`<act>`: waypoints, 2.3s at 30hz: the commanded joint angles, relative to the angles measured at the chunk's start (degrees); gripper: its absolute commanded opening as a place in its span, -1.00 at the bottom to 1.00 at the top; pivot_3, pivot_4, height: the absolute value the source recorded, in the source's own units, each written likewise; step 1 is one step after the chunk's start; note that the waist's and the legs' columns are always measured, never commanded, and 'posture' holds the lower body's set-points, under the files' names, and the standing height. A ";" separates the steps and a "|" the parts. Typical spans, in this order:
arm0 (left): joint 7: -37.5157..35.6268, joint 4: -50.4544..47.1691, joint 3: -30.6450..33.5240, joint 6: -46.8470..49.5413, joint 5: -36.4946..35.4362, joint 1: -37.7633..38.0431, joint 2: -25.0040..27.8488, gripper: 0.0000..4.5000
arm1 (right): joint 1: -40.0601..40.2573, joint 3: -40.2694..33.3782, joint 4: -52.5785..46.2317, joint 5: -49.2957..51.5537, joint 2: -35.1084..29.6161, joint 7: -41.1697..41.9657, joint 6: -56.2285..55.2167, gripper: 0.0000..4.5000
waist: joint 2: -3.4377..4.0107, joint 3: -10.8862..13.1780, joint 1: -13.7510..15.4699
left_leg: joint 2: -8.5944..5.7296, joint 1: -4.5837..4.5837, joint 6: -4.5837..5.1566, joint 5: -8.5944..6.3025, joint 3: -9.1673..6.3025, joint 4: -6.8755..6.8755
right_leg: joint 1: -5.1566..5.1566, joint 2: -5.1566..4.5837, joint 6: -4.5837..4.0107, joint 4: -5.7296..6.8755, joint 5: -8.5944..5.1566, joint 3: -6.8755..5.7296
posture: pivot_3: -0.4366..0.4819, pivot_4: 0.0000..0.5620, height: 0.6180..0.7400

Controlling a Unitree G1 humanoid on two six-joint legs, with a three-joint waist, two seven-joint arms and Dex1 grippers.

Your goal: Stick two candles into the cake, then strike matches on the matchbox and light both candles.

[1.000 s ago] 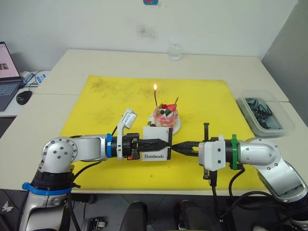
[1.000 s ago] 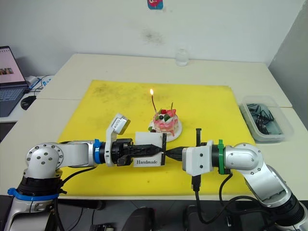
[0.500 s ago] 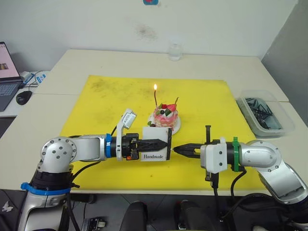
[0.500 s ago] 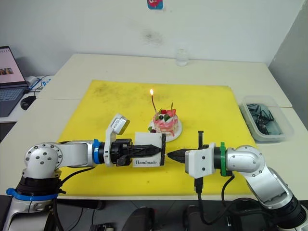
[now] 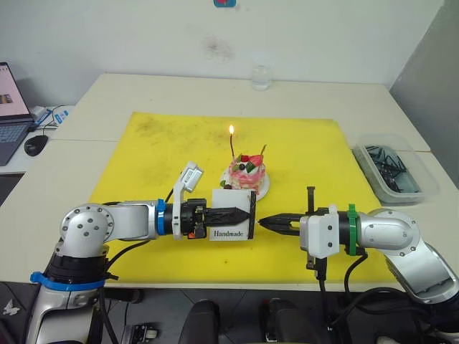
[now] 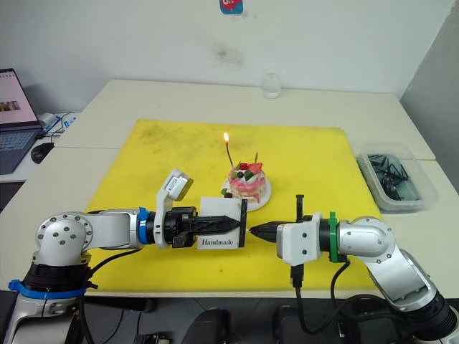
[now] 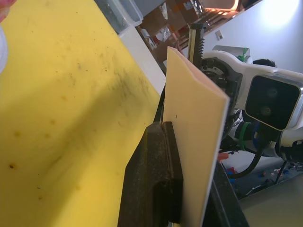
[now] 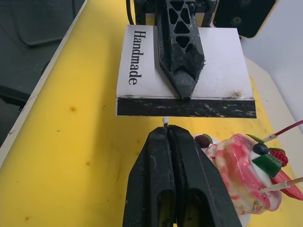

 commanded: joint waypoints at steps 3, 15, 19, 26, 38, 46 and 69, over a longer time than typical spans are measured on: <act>-1.49 -0.85 0.08 0.21 0.30 0.23 0.82 -1.00 | 1.16 -3.68 -2.48 2.90 -1.88 1.36 -1.18 -0.99 | 0.00 0.00 0.01 | 0.00 0.00 0.00 0.00 0.01 0.00 | 0.00 0.00 0.00 -0.01 0.00 0.01 | -0.05 -0.47 1.00; -2.29 -0.73 -0.39 0.77 0.44 0.07 0.42 -1.00 | -0.81 -1.20 -2.99 2.29 0.15 0.35 0.57 -0.99 | 0.00 0.00 0.01 | 0.00 0.00 0.00 0.00 -0.01 0.00 | 0.00 0.00 0.00 0.00 0.00 -0.01 | -0.05 -0.47 1.00; -2.21 -0.74 -0.34 0.75 0.31 0.04 0.28 -1.00 | -0.97 0.06 -3.06 1.66 0.24 0.74 0.87 -0.99 | 0.00 0.00 0.02 | 0.01 0.00 0.00 0.00 0.00 0.00 | 0.00 0.00 0.00 0.00 0.00 0.00 | -0.05 -0.47 1.00; -1.89 -0.99 -0.43 0.68 -0.13 0.13 -0.04 -1.00 | -1.02 2.14 -2.84 0.23 0.58 0.83 0.91 -0.99 | 0.00 0.00 0.03 | 0.01 0.00 0.00 0.00 -0.01 0.00 | 0.00 0.00 0.00 0.00 0.00 -0.01 | -0.05 -0.47 1.00; -1.35 -1.52 -0.62 0.57 -1.09 0.21 -0.54 -1.00 | -1.12 3.10 -1.18 -2.39 1.58 0.23 0.29 -0.99 | 0.00 0.00 0.04 | 0.00 0.00 0.00 0.00 0.00 0.00 | 0.00 0.00 0.00 0.00 0.00 0.00 | -0.05 -0.47 1.00; 0.65 -2.76 -1.17 0.25 -3.23 0.97 -2.21 -1.00 | -1.13 3.53 -0.16 -4.38 1.61 0.23 -0.15 -0.99 | 0.00 0.00 0.03 | 0.01 0.00 0.00 0.00 -0.01 0.00 | 0.00 0.00 0.00 0.00 0.00 0.00 | -0.05 -0.47 1.00; 6.19 -0.77 6.74 -5.03 -14.73 -11.30 8.64 -1.00 | 3.30 2.06 -1.37 -0.64 -3.82 6.29 -2.91 -0.99 | 0.00 0.00 -1.10 | 0.01 0.14 0.00 0.00 0.15 -0.02 | 0.04 -0.03 0.03 0.00 0.01 0.07 | -0.05 -0.47 1.00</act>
